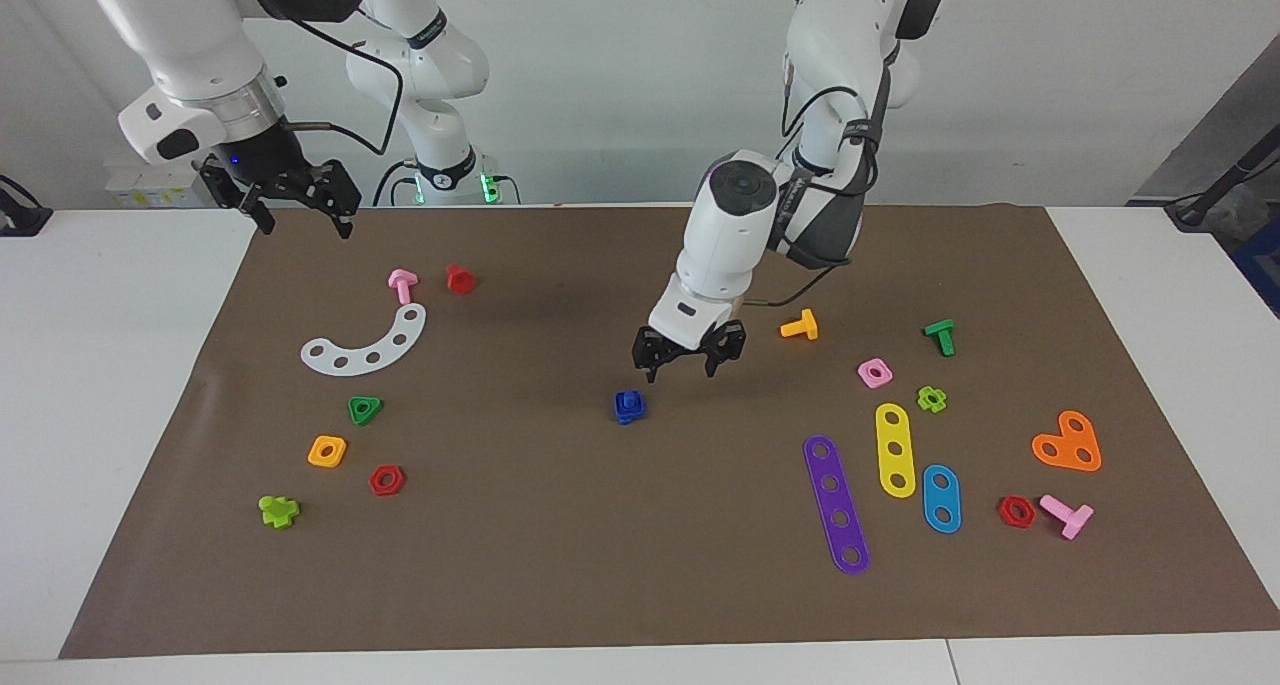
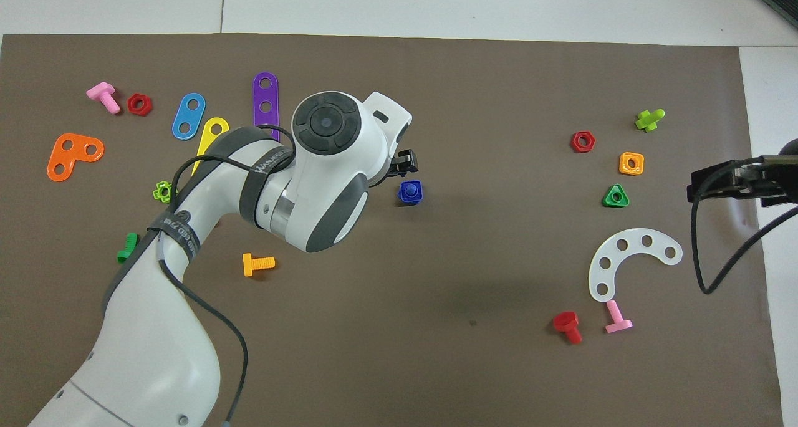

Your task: Unscrew and place screws in storage area

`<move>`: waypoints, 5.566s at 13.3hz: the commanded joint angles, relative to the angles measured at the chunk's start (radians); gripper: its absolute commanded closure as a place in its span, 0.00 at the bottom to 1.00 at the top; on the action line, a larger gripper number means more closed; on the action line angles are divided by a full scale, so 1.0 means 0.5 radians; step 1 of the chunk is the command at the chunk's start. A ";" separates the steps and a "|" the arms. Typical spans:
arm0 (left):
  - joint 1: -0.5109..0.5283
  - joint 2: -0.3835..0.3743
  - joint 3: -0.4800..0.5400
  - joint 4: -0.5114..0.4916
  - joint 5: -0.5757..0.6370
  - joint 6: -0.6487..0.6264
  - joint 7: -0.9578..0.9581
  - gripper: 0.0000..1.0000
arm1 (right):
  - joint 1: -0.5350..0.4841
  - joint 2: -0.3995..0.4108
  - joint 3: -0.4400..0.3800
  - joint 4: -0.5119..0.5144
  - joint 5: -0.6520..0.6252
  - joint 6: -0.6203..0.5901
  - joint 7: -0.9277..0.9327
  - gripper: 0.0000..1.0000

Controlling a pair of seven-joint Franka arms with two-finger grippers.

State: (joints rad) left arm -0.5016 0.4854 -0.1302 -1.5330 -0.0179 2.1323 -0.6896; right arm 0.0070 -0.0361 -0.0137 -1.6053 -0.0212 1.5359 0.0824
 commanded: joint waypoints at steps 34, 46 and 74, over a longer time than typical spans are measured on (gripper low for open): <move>-0.248 0.339 0.070 0.170 0.269 0.132 -0.274 0.29 | -0.017 -0.017 0.006 -0.011 0.036 0.018 -0.057 0.00; -0.245 0.333 0.070 0.158 0.272 0.113 -0.268 0.42 | -0.017 -0.017 0.006 -0.011 0.039 0.018 -0.057 0.00; -0.193 0.385 0.067 0.501 0.238 -0.297 -0.262 0.68 | -0.017 -0.017 0.006 -0.011 0.036 0.018 -0.057 0.00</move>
State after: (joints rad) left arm -0.6071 0.6583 -0.1004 -1.3404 0.0893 2.0390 -0.8103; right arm 0.0070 -0.0361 -0.0137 -1.6053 -0.0211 1.5359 0.0824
